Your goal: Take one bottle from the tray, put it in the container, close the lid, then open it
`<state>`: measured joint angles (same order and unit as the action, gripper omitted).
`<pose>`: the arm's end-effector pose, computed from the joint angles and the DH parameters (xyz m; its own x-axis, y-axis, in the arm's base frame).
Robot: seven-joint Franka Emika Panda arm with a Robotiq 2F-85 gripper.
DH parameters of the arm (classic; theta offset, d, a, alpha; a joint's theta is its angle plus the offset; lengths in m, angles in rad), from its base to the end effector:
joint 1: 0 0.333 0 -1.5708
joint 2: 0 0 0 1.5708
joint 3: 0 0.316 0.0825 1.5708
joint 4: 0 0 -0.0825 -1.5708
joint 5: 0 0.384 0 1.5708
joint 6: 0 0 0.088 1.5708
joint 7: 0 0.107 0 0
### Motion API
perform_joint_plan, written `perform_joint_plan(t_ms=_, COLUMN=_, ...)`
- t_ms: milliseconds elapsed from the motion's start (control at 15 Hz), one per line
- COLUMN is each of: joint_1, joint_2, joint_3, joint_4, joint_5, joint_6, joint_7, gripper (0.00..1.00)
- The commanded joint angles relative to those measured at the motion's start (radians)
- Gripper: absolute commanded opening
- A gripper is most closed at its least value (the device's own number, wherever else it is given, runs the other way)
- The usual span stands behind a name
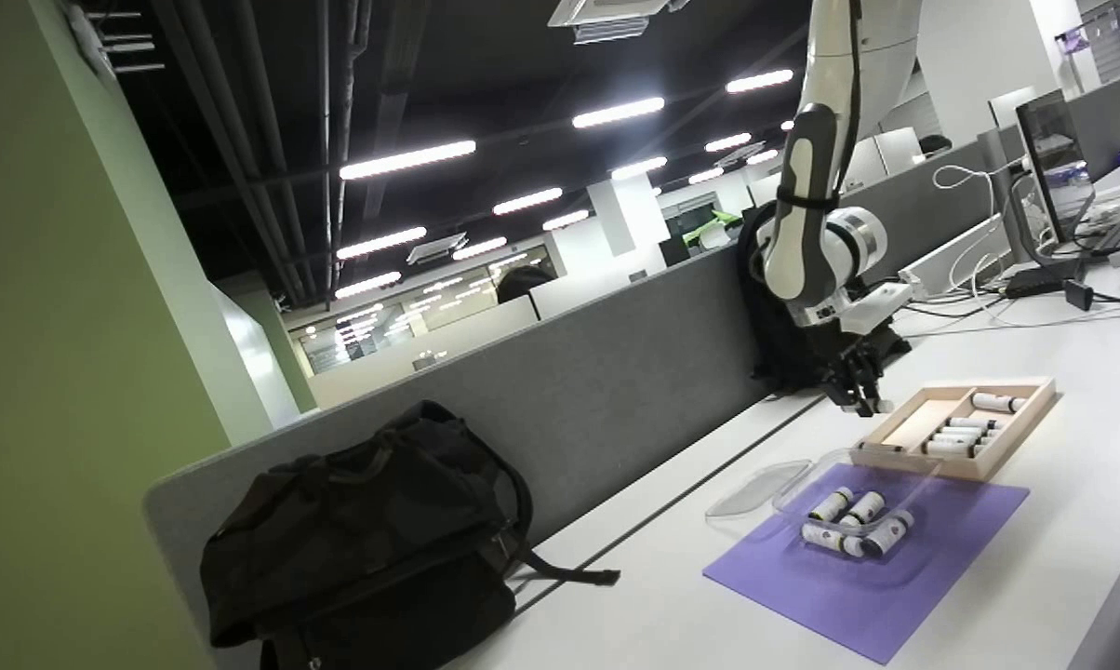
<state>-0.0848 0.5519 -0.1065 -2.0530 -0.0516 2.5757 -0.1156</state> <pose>0.5779 -0.1113 0.1632 0.9991 -0.0183 -0.0389 -0.0152 -0.9968 0.0781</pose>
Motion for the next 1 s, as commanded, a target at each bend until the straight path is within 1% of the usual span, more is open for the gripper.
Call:
perform_joint_plan(t_ms=0, joint_1=0.066, joint_2=-0.107, joint_3=0.017, joint_4=-0.057, joint_5=-0.039, joint_6=-0.066, joint_7=0.064, gripper=0.13)
perform_joint_plan(t_ms=133, joint_1=0.089, joint_2=-0.133, joint_3=0.049, joint_4=-0.062, joint_5=-0.024, joint_6=-0.119, joint_7=0.061, gripper=0.13)
perform_joint_plan(t_ms=267, joint_1=0.095, joint_2=-0.141, joint_3=0.096, joint_4=-0.044, joint_5=0.013, joint_6=-0.244, joint_7=0.032, gripper=0.13)
perform_joint_plan(t_ms=400, joint_1=0.101, joint_2=-0.141, joint_3=0.127, joint_4=-0.027, joint_5=0.035, joint_6=-0.368, joint_7=0.022, gripper=0.13)
perform_joint_plan(t_ms=533, joint_1=0.105, joint_2=-0.136, joint_3=0.146, joint_4=-0.022, joint_5=0.045, joint_6=-0.448, joint_7=0.017, gripper=0.13)
perform_joint_plan(t_ms=667, joint_1=0.103, joint_2=-0.121, joint_3=0.154, joint_4=-0.020, joint_5=0.055, joint_6=-0.476, joint_7=0.011, gripper=0.13)
perform_joint_plan(t_ms=933, joint_1=0.081, joint_2=-0.090, joint_3=0.170, joint_4=-0.038, joint_5=0.095, joint_6=-0.396, joint_7=-0.063, gripper=0.13)
